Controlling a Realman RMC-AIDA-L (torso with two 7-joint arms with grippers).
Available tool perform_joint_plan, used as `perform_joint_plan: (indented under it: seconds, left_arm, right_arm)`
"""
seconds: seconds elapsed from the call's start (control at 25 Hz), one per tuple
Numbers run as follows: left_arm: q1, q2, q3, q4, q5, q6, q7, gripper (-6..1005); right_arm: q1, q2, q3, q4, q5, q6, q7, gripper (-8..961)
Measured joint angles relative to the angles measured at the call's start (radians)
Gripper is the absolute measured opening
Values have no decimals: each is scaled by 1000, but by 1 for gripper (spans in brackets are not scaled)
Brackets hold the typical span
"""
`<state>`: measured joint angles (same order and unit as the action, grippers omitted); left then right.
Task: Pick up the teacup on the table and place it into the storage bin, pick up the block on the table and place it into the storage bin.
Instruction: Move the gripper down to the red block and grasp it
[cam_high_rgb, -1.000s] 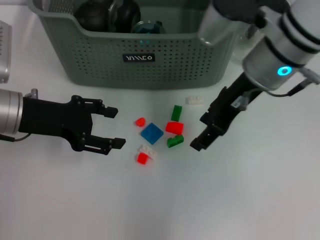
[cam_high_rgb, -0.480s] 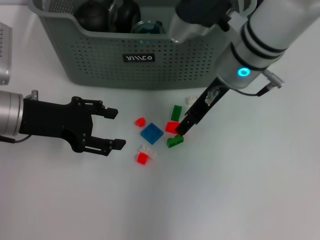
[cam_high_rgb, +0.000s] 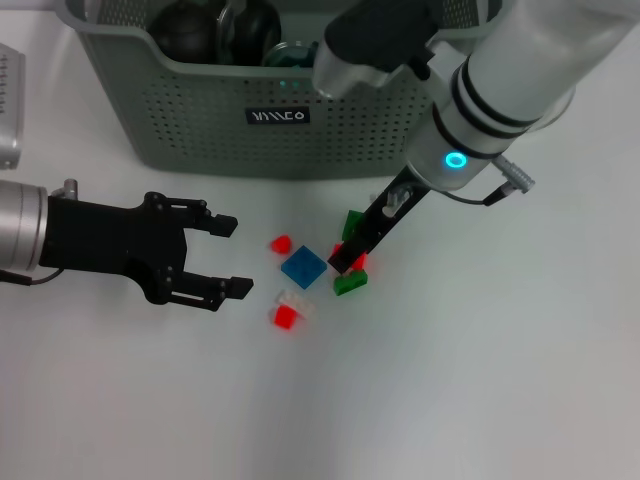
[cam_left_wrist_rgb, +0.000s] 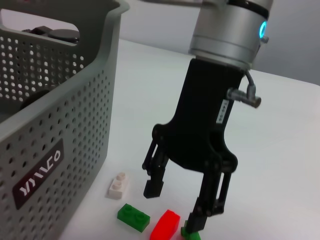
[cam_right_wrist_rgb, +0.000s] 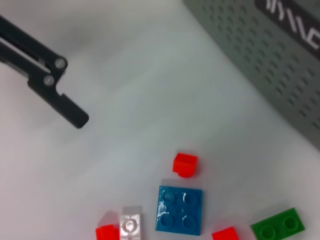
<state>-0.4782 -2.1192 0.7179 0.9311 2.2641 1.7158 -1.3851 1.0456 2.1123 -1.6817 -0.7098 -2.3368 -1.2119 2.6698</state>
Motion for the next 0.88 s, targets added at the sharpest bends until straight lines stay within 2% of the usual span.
perform_joint_plan:
  seconds: [0.24, 0.44, 0.68, 0.88]
  left_arm:
    - [-2, 0, 0, 0, -2, 0, 0, 797]
    - [-3, 1, -2, 0, -2, -2, 0, 796]
    - [-3, 1, -3, 0, 1, -5, 0, 796]
    - [-2, 1, -4, 0, 3, -6, 0, 796]
  right_arm:
    - [1, 0, -59, 7, 8, 30, 3, 808]
    - [1, 0, -87, 9, 8, 56, 3, 674]
    - [0, 1, -100, 10, 8, 72, 3, 447]
    - [1, 7, -121, 12, 9, 81, 4, 451]
